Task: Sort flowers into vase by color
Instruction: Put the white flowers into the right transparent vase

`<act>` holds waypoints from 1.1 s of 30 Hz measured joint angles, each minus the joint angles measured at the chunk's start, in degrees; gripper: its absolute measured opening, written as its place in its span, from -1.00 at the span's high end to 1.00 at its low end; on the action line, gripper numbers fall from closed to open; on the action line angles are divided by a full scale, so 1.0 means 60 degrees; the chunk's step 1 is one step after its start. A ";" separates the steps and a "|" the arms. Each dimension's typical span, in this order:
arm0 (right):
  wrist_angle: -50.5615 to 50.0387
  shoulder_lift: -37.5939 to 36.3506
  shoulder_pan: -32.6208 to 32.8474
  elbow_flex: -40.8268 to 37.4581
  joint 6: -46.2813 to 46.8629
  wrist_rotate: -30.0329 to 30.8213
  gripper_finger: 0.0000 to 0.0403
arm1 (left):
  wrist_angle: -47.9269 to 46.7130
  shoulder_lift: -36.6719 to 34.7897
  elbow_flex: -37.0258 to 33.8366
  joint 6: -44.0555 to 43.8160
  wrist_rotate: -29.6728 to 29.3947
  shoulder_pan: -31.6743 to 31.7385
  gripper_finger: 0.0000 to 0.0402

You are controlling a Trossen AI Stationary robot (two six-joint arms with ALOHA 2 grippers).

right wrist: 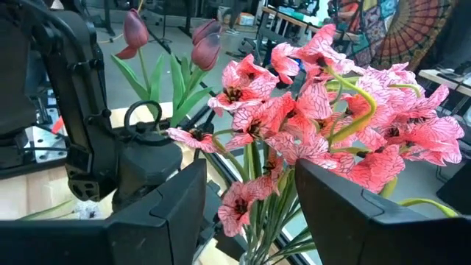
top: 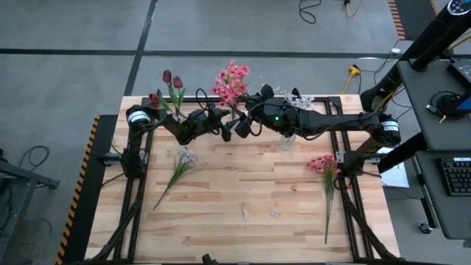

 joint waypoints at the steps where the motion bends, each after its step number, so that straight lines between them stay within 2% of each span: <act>1: -0.0015 -0.0018 0.0000 0.0000 -0.0001 0.0000 0.00 | 0.0015 -0.0044 -0.0013 0.0027 0.0000 0.0000 -0.18; 8: -0.0028 -0.0053 0.0036 0.0000 0.0002 0.0004 0.00 | -0.0019 -0.0241 -0.0384 0.0048 -0.0148 0.0000 -0.47; 13: -0.0028 -0.0053 0.0040 0.0000 -0.0039 0.0004 0.00 | -0.0023 -0.0684 -0.0707 0.0056 -0.0201 -0.0001 -0.60; 22: -0.0212 -0.0284 0.0127 0.0000 -0.0133 0.0006 0.00 | -0.0128 -0.1515 -0.1477 -0.0224 -0.0163 -0.0146 -0.63; 33: -0.0486 -0.0840 0.0767 0.0000 -0.0130 0.0004 0.00 | -0.0283 -0.1941 -0.1883 -0.0236 -0.0146 -0.1176 -0.63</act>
